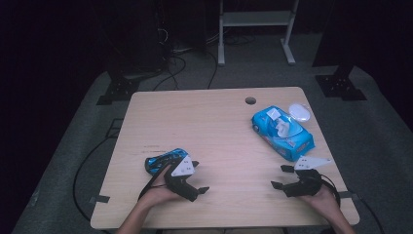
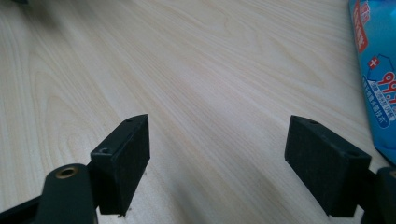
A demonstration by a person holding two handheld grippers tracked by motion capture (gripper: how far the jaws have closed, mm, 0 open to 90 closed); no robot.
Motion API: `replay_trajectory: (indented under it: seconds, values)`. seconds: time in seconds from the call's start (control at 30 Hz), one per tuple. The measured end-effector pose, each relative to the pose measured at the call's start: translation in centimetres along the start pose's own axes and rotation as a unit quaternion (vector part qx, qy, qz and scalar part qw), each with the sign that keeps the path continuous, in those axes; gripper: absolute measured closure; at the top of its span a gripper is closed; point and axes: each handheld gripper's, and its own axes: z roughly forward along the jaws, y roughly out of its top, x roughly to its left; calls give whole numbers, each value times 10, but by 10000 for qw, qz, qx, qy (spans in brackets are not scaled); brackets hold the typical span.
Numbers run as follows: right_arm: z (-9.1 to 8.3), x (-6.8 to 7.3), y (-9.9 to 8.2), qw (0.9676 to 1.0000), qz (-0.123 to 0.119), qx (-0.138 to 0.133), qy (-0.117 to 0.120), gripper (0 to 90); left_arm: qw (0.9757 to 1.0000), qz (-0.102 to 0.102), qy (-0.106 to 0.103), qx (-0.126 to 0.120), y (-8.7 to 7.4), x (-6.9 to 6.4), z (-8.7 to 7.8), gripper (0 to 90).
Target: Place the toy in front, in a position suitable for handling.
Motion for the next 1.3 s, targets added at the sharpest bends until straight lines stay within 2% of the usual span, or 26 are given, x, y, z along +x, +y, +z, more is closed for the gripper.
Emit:
replay_trajectory:
  seconds: [0.2, 0.27, 0.4, 0.5, 0.53, 0.57, 0.7, 0.77, 0.83, 0.93, 1.0, 1.1, 1.2, 1.3]
  values:
    - [-1, -3, -1, 9999, 104, -40, 77, 216, 9988, -162, 467, 42, -2, 22, -15, 67]
    - [-3, -1, -1, 9999, 74, -68, 50, 216, 9977, -187, 645, 104, -4, 28, -21, 66]
    - [-4, 3, 2, 10000, -21, -65, 20, 216, 9943, -389, 992, -34, -12, 46, -39, 66]
    - [-1, 6, 3, 10000, -23, -26, 66, 216, 9922, -248, 1218, 37, -18, 57, -51, 66]
    - [0, 7, 4, 10000, -34, -16, 91, 216, 9920, -182, 1244, 112, -20, 60, -55, 66]
    - [0, 8, 4, 9999, -41, -1, 105, 216, 9918, -173, 1264, 88, -23, 63, -58, 66]
    - [2, 10, 6, 9999, -66, 0, 146, 216, 9917, -171, 1236, 304, -36, 73, -64, 67]
    - [2, 10, 6, 9998, -41, 1, 181, 216, 9920, -278, 1129, 498, -42, 78, -61, 67]
    - [3, 11, 8, 9997, -15, -3, 250, 216, 9913, -239, 1131, 629, -44, 80, -59, 67]
    - [4, 13, 10, 9995, -40, 16, 314, 216, 9911, -244, 970, 880, -42, 86, -55, 67]
    - [6, 14, 11, 9994, -53, 53, 347, 216, 9892, -104, 846, 1195, -41, 90, -48, 67]
    - [7, 15, 12, 9991, -81, 95, 395, 216, 9858, -65, 631, 1553, -41, 94, -39, 67]
    - [6, 15, 11, 9990, -72, 74, 425, 216, 9815, -236, 465, 1841, -41, 100, -34, 67]
    - [5, 14, 11, 9990, -71, 53, 430, 220, 9774, -324, 377, 2056, -41, 104, -29, 67]
